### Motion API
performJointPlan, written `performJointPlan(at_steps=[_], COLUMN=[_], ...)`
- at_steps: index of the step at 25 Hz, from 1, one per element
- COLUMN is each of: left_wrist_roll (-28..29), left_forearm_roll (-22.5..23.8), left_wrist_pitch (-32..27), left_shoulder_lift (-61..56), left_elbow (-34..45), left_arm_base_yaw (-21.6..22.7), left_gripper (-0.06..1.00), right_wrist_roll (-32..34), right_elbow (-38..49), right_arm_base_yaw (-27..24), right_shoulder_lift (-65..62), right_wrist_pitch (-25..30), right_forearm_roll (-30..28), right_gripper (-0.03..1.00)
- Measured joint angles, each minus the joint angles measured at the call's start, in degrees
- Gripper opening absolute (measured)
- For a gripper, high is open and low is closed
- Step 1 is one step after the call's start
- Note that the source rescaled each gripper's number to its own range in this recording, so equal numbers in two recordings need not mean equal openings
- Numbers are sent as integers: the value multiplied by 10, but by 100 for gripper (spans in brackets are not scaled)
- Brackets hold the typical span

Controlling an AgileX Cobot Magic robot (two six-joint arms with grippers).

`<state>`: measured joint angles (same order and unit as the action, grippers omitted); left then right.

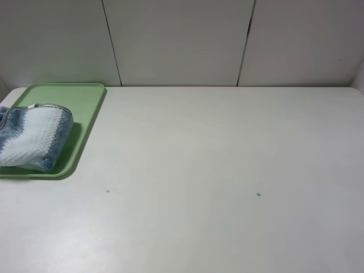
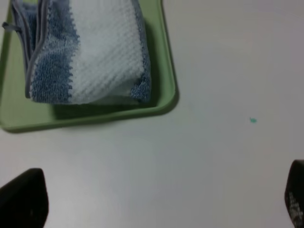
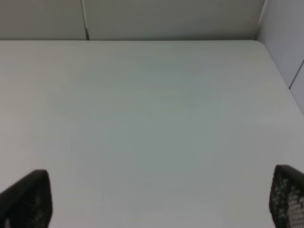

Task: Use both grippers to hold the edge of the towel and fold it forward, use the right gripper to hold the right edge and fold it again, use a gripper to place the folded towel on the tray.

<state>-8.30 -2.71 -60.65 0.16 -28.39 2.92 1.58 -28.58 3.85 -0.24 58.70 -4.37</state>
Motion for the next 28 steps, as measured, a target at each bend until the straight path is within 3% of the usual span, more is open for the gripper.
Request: performJointPlan(at_steps=[28], left_wrist_roll=[0], left_forearm_roll=[-2], left_wrist_pitch=[0], left_shoulder_lift=[-6], left_elbow=[0], left_arm_base_yaw=[0], left_gripper=[100], right_wrist_roll=[0], right_elbow=[0], right_arm_base_yaw=[0], right_shoulder_lift=[0], right_wrist_pitch=[0], right_forearm_roll=[0], right_gripper=[100])
